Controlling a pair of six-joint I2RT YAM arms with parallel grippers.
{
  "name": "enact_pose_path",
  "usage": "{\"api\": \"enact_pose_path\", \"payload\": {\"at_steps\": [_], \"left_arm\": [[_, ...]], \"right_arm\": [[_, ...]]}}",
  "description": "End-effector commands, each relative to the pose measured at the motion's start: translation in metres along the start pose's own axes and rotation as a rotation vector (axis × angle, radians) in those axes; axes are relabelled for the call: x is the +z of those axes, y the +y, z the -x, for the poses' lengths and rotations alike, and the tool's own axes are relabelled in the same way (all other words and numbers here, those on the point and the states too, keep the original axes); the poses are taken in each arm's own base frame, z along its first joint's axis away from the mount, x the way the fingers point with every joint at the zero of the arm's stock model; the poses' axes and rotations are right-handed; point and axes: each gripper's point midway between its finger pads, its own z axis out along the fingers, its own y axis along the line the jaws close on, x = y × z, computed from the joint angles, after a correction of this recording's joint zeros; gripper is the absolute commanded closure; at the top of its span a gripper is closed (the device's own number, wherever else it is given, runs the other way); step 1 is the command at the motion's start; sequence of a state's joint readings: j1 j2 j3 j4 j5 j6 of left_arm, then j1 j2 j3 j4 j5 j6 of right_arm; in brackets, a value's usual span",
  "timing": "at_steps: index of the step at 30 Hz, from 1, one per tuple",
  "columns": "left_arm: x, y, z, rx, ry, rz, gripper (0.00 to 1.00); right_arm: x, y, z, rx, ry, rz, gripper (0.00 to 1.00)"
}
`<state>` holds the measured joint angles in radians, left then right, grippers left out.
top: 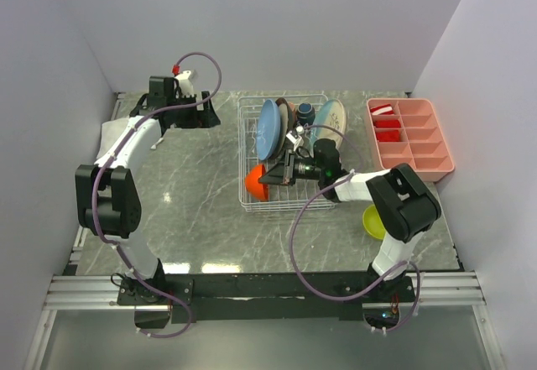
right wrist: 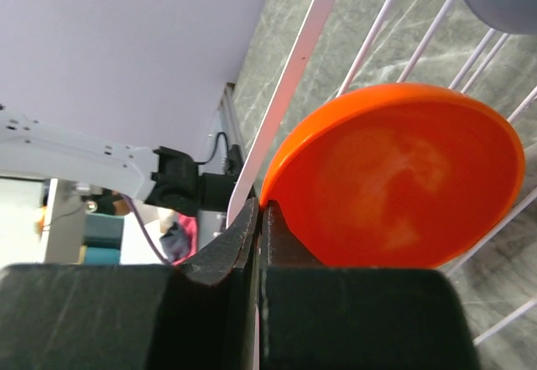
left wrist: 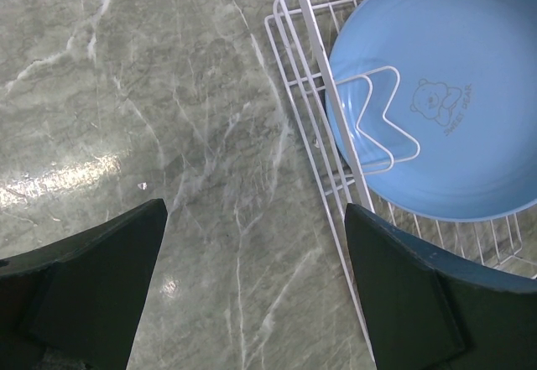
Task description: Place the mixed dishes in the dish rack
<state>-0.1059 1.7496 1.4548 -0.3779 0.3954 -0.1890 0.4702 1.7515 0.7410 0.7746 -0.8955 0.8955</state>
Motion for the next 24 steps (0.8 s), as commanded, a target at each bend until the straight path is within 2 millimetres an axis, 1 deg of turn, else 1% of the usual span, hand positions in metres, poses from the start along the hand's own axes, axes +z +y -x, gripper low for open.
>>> {"api": "enact_pose_path", "payload": {"at_steps": [1, 2, 3, 4, 5, 6, 7, 8, 9, 11, 12, 13, 14, 15, 16, 18, 19, 21, 23, 24], "left_arm": [[-0.003, -0.007, 0.019, 0.024, -0.050, -0.026, 0.06], [-0.003, -0.007, 0.019, 0.026, -0.051, -0.026, 0.06], [-0.004, -0.007, 0.020, 0.031, -0.052, -0.028, 0.06], [-0.004, -0.007, 0.020, 0.033, -0.053, -0.026, 0.06], [-0.004, -0.006, 0.021, 0.034, -0.053, -0.023, 0.06], [-0.004, -0.006, 0.021, 0.036, -0.053, -0.022, 0.06], [-0.003, -0.006, 0.021, 0.035, -0.052, -0.020, 0.06], [-0.003, -0.007, 0.021, 0.033, -0.055, -0.023, 0.06], [-0.003, -0.007, 0.021, 0.030, -0.054, -0.028, 0.06], [-0.002, -0.009, 0.023, 0.032, -0.058, -0.033, 0.06], [-0.001, -0.009, 0.023, 0.027, -0.058, -0.035, 0.06], [-0.001, -0.010, 0.024, 0.030, -0.059, -0.039, 0.06], [-0.001, -0.011, 0.026, 0.033, -0.064, -0.042, 0.06], [0.000, -0.012, 0.026, 0.031, -0.065, -0.046, 0.06], [0.001, -0.012, 0.027, 0.031, -0.067, -0.047, 0.06], [0.003, -0.014, 0.029, 0.032, -0.073, -0.050, 0.06], [0.004, -0.015, 0.029, 0.031, -0.071, -0.051, 0.06], [0.005, -0.018, 0.030, 0.030, -0.072, -0.060, 0.06], [0.005, -0.020, 0.031, 0.033, -0.074, -0.067, 0.06], [0.006, -0.022, 0.031, 0.034, -0.072, -0.070, 0.06]], "right_arm": [[-0.003, -0.042, -0.026, 0.172, 0.028, -0.104, 0.99], [-0.006, -0.043, -0.027, 0.163, 0.018, -0.104, 0.98], [-0.007, -0.040, -0.026, 0.149, 0.009, -0.105, 0.92], [-0.008, -0.042, -0.025, 0.131, 0.006, -0.122, 0.88], [-0.010, -0.046, -0.027, 0.147, 0.022, -0.149, 0.87], [-0.011, -0.045, -0.025, 0.137, 0.021, -0.155, 0.85], [-0.012, -0.047, -0.023, 0.112, 0.025, -0.170, 0.84], [-0.015, -0.050, -0.024, 0.127, 0.034, -0.199, 0.83], [-0.018, -0.049, -0.020, 0.115, 0.030, -0.206, 0.82], [-0.024, -0.051, -0.019, 0.103, 0.047, -0.238, 0.77], [-0.027, -0.051, -0.016, 0.091, 0.040, -0.251, 0.73], [-0.032, -0.055, -0.012, 0.057, 0.035, -0.270, 0.72], [-0.037, -0.060, -0.013, 0.065, 0.049, -0.308, 0.70], [-0.041, -0.059, -0.007, 0.039, 0.039, -0.331, 0.69], [-0.048, -0.070, 0.001, -0.004, 0.018, -0.391, 0.69], [-0.053, -0.069, 0.010, -0.028, 0.019, -0.419, 0.67], [-0.056, -0.074, 0.016, -0.062, 0.010, -0.460, 0.67], [-0.061, -0.066, 0.027, -0.100, 0.001, -0.489, 0.66], [-0.069, -0.065, 0.034, -0.134, -0.005, -0.548, 0.65], [-0.073, -0.056, 0.039, -0.167, -0.017, -0.550, 0.65]]}}
